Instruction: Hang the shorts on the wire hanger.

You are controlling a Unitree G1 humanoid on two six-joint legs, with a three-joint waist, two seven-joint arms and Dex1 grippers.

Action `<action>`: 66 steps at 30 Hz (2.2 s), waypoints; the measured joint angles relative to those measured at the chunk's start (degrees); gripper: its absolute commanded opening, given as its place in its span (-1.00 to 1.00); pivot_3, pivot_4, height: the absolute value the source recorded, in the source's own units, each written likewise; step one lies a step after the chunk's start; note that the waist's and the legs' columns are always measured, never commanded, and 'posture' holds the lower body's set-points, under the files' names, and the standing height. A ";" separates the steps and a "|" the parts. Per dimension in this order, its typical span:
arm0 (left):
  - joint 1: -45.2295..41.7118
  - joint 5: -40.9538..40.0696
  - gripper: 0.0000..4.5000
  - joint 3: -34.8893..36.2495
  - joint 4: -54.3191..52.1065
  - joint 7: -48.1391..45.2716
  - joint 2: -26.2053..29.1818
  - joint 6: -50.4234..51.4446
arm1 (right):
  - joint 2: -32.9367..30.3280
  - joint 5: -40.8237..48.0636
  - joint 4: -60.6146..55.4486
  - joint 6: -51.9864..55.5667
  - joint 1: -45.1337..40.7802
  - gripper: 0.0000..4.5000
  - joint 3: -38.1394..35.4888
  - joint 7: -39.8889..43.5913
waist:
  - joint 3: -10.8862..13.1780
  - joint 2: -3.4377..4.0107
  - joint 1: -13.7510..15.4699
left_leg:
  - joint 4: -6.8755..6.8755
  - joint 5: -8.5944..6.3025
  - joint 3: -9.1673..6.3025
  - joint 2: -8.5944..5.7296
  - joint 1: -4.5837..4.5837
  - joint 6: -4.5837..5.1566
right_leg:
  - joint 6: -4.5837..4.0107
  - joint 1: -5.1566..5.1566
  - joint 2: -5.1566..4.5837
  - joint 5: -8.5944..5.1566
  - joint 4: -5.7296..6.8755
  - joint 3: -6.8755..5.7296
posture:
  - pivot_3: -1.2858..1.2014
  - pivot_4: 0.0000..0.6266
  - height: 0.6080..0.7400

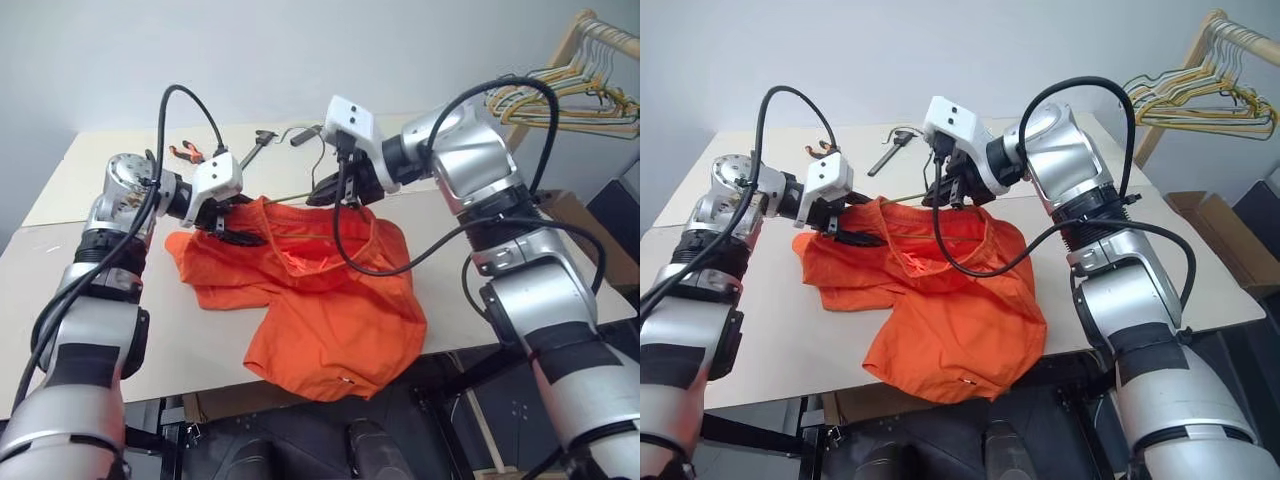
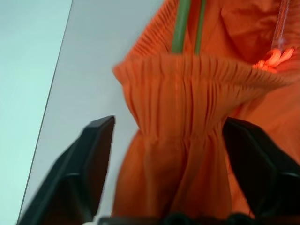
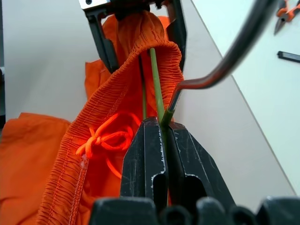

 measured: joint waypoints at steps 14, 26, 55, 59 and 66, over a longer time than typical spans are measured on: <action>-0.64 0.09 -1.00 1.32 1.45 -4.24 0.07 0.05 | -0.37 0.55 -0.60 -0.56 -0.12 -0.67 -0.26 0.17 | -0.06 0.07 -1.44 | 0.06 -0.39 -0.16 -0.70 -0.01 -0.17 | 0.65 0.08 -0.75 -0.41 0.00 -0.01 | -0.10 -0.91 1.00; 0.48 -0.02 -1.00 2.73 1.04 -4.73 -0.05 2.41 | -11.53 2.39 -9.89 2.28 4.60 0.98 -6.17 -1.17 | -0.05 0.07 -1.43 | 0.25 -0.76 -0.31 -0.77 -0.01 0.46 | 0.72 0.14 -0.85 -0.45 0.00 0.03 | -0.11 -0.88 1.00; 2.05 -0.84 -1.00 2.77 -3.17 -5.73 1.04 3.71 | -13.07 -6.71 -12.23 -8.19 14.71 0.26 3.20 -1.98 | -0.10 0.15 -1.61 | 1.05 -0.91 -0.12 -0.79 0.07 0.70 | 0.70 0.49 -0.92 -0.47 0.03 0.24 | -0.09 -0.93 1.00; 3.74 -2.00 -1.00 2.48 -4.74 -5.76 1.34 3.76 | -11.23 -6.34 -5.72 -9.14 12.77 -0.36 3.49 0.92 | -0.10 0.15 -1.53 | 1.06 -0.91 -0.15 -0.79 0.07 0.70 | 0.70 0.53 -0.92 -0.47 0.02 0.22 | -0.09 -0.93 1.00; 5.08 -3.79 -1.00 1.53 -7.51 -5.40 2.67 4.14 | -11.12 -7.05 -1.65 -12.92 10.82 -0.99 5.56 6.65 | -0.10 0.16 -1.61 | 1.06 -0.91 -0.16 -0.79 0.09 0.70 | 0.70 0.54 -0.92 -0.47 0.04 0.23 | -0.09 -0.93 1.00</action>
